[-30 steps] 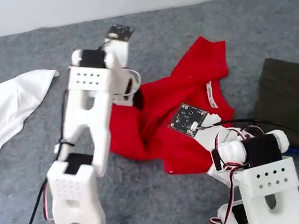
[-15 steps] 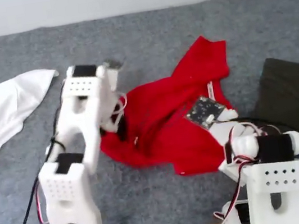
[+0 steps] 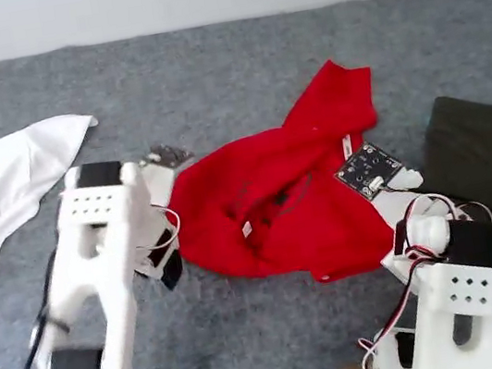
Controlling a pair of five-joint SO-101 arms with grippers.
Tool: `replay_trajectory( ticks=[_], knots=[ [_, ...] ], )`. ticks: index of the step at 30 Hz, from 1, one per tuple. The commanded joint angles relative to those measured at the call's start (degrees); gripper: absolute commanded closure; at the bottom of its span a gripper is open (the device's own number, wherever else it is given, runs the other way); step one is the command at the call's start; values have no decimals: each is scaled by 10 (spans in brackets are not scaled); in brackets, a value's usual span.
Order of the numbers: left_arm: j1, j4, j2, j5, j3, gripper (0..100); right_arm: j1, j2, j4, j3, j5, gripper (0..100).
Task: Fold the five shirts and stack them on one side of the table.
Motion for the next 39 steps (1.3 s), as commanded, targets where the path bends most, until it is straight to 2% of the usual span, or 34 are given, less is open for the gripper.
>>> replay_trajectory(
  ticks=[1,5,11,15,22,27,32,36,39],
  knots=[
    [12,-18,-82,31,-30,844,-8,-7,0,-2,4,988],
    [54,-66,-62,81,-68,844,-58,-7,31,-2,1,988],
    [127,-116,66,147,-133,830,-98,-7,38,-2,-22,988],
    [132,-101,171,203,-215,746,-102,-7,38,-2,-24,988],
    [131,-69,314,211,-320,743,-100,-7,37,-2,-24,988],
    [133,-68,361,208,-348,818,-98,-7,37,-2,-24,988],
    [115,-34,380,176,-349,991,-98,-7,37,-2,-24,988],
    [83,12,326,162,-345,988,-97,-7,32,-2,-24,988],
    [45,13,239,149,-302,988,-95,-7,26,-2,-24,988]
  ],
)
